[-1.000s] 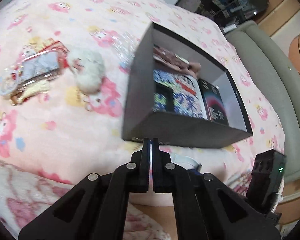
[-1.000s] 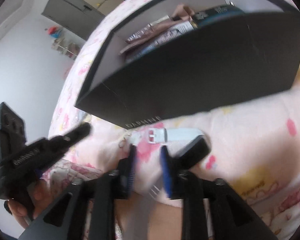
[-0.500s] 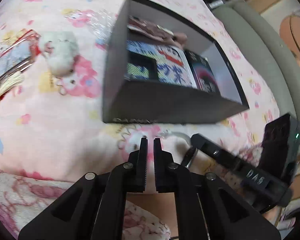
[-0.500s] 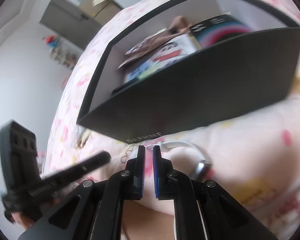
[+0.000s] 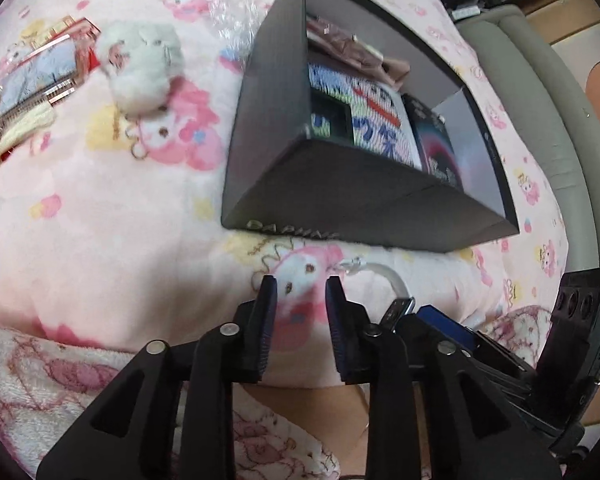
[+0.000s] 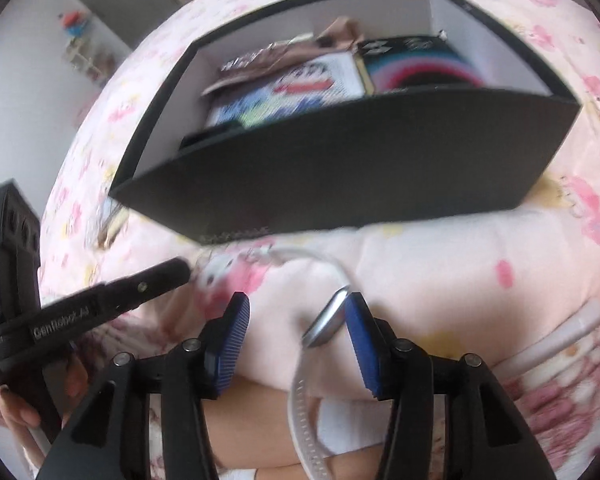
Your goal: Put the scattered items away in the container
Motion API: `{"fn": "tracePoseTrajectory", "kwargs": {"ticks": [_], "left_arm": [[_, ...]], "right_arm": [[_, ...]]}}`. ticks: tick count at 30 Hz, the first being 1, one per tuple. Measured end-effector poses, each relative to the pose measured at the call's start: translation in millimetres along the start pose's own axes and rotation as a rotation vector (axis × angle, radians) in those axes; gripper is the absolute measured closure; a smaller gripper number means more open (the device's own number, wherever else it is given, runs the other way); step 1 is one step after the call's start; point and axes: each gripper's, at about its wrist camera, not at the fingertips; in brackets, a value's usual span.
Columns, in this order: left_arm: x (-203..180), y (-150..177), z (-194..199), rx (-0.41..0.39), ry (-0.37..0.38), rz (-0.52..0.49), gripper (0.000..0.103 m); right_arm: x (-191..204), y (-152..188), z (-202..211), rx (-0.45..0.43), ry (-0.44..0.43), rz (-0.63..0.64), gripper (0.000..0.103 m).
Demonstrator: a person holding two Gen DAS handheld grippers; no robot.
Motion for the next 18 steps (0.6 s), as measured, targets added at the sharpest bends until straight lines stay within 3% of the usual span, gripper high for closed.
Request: {"fn": "tracePoseTrajectory", "kwargs": {"ticks": [4, 8, 10, 12, 15, 18], "left_arm": [[-6, -1, -6, 0.024, 0.015, -0.021, 0.077], [-19, -3, -16, 0.057, 0.063, -0.044, 0.077], [-19, -7, -19, 0.060, 0.082, -0.017, 0.077], [-17, -8, -19, 0.050, 0.088, -0.005, 0.077], [-12, -7, -17, 0.046, 0.133, 0.026, 0.077], [-6, -7, -14, 0.035, 0.180, 0.061, 0.071]], "right_arm": [[-16, 10, -1, -0.009, 0.004, -0.138, 0.057], [-31, 9, 12, -0.089, 0.054, -0.188, 0.057], [-29, 6, -1, -0.045, 0.069, -0.147, 0.057], [-28, 5, -19, 0.012, 0.014, -0.141, 0.057], [-27, 2, -36, 0.021, -0.033, -0.152, 0.057], [-13, 0, -39, 0.015, -0.074, -0.068, 0.078]]}}
Point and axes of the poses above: each gripper's, at about its wrist camera, not at the fingertips, and z roughly against the way its jaws point, x to its left, y to its underside
